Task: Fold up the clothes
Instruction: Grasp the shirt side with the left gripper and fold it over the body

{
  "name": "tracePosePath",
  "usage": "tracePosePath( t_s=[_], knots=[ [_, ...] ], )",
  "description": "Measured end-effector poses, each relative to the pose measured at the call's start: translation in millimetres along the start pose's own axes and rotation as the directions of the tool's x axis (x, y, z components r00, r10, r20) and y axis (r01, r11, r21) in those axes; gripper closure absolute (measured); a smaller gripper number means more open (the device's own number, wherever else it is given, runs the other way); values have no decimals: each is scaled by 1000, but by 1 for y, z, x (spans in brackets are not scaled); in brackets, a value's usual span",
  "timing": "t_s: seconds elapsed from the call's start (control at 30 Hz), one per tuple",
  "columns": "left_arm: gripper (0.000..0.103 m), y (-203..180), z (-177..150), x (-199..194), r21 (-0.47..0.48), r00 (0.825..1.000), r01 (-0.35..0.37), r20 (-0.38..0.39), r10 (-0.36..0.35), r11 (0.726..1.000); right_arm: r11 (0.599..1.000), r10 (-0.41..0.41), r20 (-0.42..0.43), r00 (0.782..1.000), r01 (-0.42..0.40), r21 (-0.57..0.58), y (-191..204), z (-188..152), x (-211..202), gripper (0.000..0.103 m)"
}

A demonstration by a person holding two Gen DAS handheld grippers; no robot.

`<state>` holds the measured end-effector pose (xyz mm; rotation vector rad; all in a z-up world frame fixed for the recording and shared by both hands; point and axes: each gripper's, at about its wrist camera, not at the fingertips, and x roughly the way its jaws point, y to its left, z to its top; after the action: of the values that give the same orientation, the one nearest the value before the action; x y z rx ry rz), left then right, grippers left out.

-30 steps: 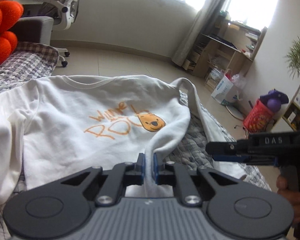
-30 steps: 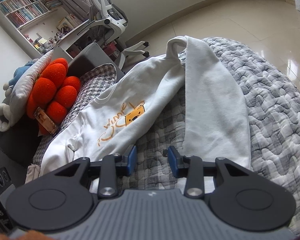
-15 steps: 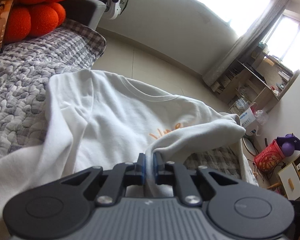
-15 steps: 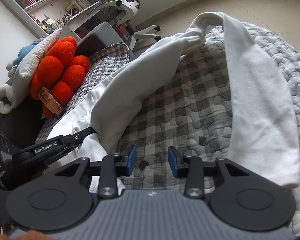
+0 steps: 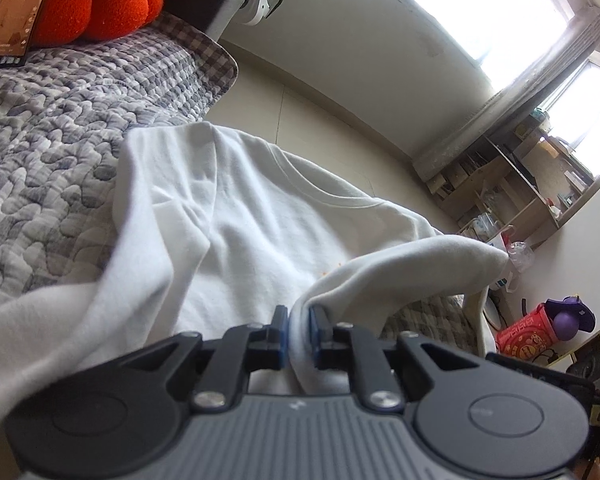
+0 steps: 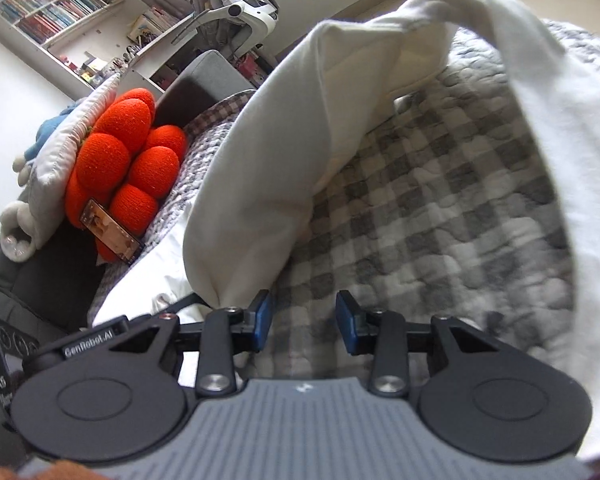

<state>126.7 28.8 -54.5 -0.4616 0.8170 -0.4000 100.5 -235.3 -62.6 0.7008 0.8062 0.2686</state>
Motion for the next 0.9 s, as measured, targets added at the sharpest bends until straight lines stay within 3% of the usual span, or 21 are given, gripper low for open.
tracePosePath(
  t_s=[0.17,0.23,0.47,0.57,0.7,0.9],
  knots=[
    [83,5,0,-1,-6,1000,-5,-6,5,1000,994,73,24,997,-75,78,-4,4,19,64],
    [79,6,0,-2,-6,1000,-11,-10,11,1000,993,85,31,996,-87,84,-3,4,25,74],
    [71,5,2,-18,8,999,-40,-16,40,999,999,35,47,998,-35,-7,14,4,24,84],
    [67,8,2,-30,14,990,-136,-38,137,991,1000,9,53,999,-8,-21,20,4,17,87],
    [67,19,-2,-45,57,960,-274,-44,277,960,1000,-18,57,998,18,-10,26,3,3,88],
    [67,33,-1,-61,15,955,-295,-38,295,955,999,-39,67,997,40,-14,28,-2,-27,90]
  ],
)
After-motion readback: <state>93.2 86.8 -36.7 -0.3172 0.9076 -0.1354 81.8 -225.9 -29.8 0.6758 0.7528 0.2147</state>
